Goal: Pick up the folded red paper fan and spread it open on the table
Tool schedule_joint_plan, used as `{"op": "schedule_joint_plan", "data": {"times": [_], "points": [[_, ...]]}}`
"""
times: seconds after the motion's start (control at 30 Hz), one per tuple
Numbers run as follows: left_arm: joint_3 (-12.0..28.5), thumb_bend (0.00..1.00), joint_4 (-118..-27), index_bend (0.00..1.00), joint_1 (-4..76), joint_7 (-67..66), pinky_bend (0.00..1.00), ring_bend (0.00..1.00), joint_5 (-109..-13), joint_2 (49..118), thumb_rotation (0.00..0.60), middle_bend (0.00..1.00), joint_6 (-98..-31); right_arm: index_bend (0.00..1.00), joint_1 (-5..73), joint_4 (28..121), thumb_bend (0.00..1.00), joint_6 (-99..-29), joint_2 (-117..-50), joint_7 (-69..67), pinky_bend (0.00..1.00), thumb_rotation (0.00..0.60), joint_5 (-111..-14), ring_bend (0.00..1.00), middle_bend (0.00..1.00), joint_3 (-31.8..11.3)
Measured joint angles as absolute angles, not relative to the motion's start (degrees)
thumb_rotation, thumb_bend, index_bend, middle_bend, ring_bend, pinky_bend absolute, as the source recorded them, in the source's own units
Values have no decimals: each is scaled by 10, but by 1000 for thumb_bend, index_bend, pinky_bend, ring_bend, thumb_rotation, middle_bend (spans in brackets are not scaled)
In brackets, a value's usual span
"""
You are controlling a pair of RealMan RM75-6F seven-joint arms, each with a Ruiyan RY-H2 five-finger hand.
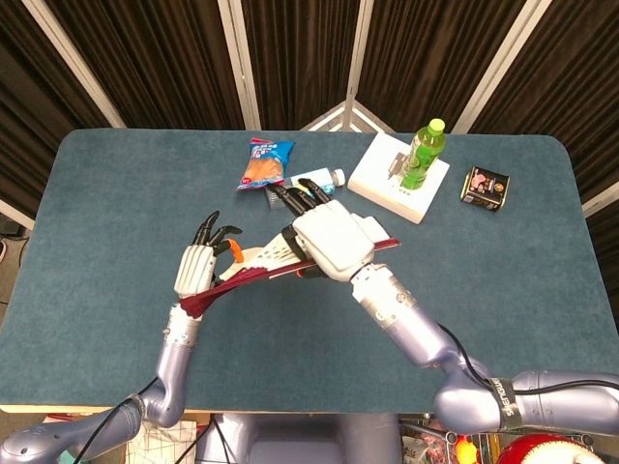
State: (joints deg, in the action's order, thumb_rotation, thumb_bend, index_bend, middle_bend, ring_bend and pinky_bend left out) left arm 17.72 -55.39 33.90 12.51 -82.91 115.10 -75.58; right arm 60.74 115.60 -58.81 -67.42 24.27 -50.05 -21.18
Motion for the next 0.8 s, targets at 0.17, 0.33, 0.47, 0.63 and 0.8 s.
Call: {"op": "schedule_joint_plan", "data": {"times": [0.17,0.33,0.47,0.63,0.8], "points": [[176,478,-472,690,349,180,122,0,-828,1170,600,310,-754,853,585,1139,367,-600,-682,214,93,600,-551,155,98,-196],[169,477,-408,690,357,213,122,0,-834,1183,600,310,-767,853,566,1120,367,-602,-671,191,93,600,-574,155,98,-188],[166,472,-377,690,363,221,122,0,-840,1183,600,309,-782,853,556,1109,367,-603,-666,174,93,600,-580,155,98,-186],[167,470,-343,690,379,235,122,0,-849,1187,600,304,-808,855,543,1081,368,-605,-661,156,93,600,-588,155,98,-184],[162,470,-304,690,394,232,120,0,-862,1200,600,291,-833,856,529,1051,367,-606,-658,143,93,600,-600,155,98,-175]]}}
